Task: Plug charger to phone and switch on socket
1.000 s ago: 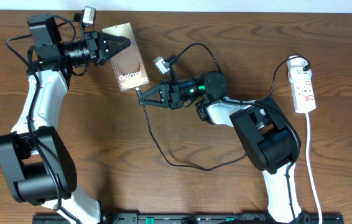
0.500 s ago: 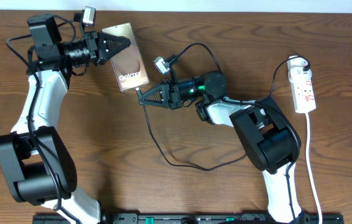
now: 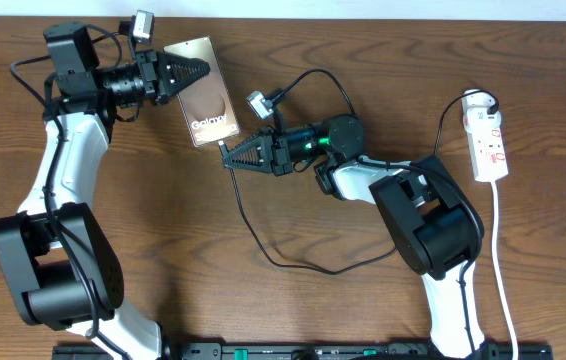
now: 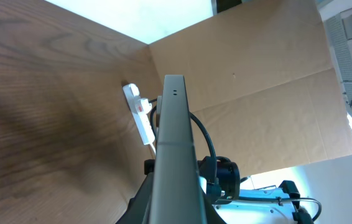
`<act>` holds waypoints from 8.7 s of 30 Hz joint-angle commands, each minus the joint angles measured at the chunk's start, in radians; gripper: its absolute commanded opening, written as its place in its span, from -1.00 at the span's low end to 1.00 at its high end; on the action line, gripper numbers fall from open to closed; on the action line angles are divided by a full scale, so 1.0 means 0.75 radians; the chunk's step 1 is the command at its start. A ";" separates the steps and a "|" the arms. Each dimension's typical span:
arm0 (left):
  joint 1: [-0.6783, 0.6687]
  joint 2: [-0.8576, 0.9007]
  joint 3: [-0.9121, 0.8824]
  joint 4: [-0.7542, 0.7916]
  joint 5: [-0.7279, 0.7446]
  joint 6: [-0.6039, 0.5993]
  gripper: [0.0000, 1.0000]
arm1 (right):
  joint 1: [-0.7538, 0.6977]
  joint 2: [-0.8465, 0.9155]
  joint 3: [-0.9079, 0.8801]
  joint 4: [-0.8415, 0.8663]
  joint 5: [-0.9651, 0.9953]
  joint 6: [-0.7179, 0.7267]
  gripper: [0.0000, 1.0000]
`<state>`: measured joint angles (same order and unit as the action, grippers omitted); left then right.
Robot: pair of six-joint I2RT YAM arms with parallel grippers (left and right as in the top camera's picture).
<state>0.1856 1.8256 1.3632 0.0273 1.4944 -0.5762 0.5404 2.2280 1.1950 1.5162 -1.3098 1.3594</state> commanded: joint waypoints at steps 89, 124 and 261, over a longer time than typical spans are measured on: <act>-0.046 0.001 -0.009 0.005 0.024 0.069 -0.85 | -0.067 0.014 0.020 -0.007 0.153 0.065 0.98; 0.269 0.052 -0.111 -0.771 -0.763 0.484 -0.85 | -0.076 0.014 0.020 -0.014 0.101 0.051 0.99; 0.270 -0.604 -0.137 -1.171 -1.061 0.473 0.58 | -0.275 -0.434 0.146 -2.407 0.911 -1.018 0.99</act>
<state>0.3851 1.3781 1.2587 -0.8555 0.6868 -0.2314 0.3424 2.0098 1.2495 -0.2237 -0.8207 0.7879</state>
